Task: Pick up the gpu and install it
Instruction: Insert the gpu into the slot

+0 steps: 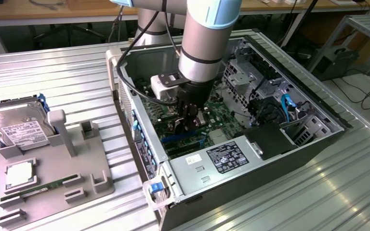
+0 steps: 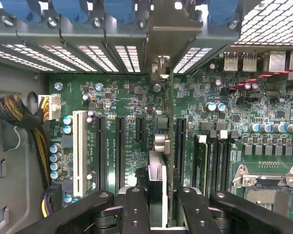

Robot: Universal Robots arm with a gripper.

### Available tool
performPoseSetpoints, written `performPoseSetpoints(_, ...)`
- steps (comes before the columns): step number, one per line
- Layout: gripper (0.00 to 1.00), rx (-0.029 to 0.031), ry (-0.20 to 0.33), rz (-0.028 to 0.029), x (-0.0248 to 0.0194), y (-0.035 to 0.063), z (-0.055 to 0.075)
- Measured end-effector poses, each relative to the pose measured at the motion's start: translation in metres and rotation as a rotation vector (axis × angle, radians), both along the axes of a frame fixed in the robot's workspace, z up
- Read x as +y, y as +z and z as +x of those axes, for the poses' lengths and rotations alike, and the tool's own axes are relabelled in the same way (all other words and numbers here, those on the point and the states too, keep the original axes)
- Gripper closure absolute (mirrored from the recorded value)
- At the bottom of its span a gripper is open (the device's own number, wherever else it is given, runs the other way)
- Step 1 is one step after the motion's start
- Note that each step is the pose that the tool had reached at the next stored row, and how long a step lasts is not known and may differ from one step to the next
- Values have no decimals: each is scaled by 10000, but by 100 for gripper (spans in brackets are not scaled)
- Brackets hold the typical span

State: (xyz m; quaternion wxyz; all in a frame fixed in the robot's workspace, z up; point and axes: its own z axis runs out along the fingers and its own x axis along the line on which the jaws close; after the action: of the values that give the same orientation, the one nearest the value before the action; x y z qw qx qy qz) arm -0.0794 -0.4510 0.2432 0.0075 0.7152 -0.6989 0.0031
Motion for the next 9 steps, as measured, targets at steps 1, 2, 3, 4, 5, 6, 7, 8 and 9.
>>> performPoseSetpoints(1, 72, -1, 0, 1, 0, 0, 3)
performPoseSetpoints(2, 72, 0, -1, 0, 0, 0, 4)
performPoseSetpoints(3, 72, 0, -1, 1, 0, 0, 4)
performPoseSetpoints(4, 72, -1, -1, 1, 0, 0, 5)
performPoseSetpoints(5, 72, -1, 0, 0, 0, 0, 5)
performPoseSetpoints(6, 72, 0, 0, 0, 0, 0, 5)
performPoseSetpoints(7, 72, -1, 0, 1, 2, -1, 6)
performPoseSetpoints(8, 72, 0, 1, 0, 6, -1, 6)
performPoseSetpoints(9, 72, 0, 1, 0, 8, -1, 6)
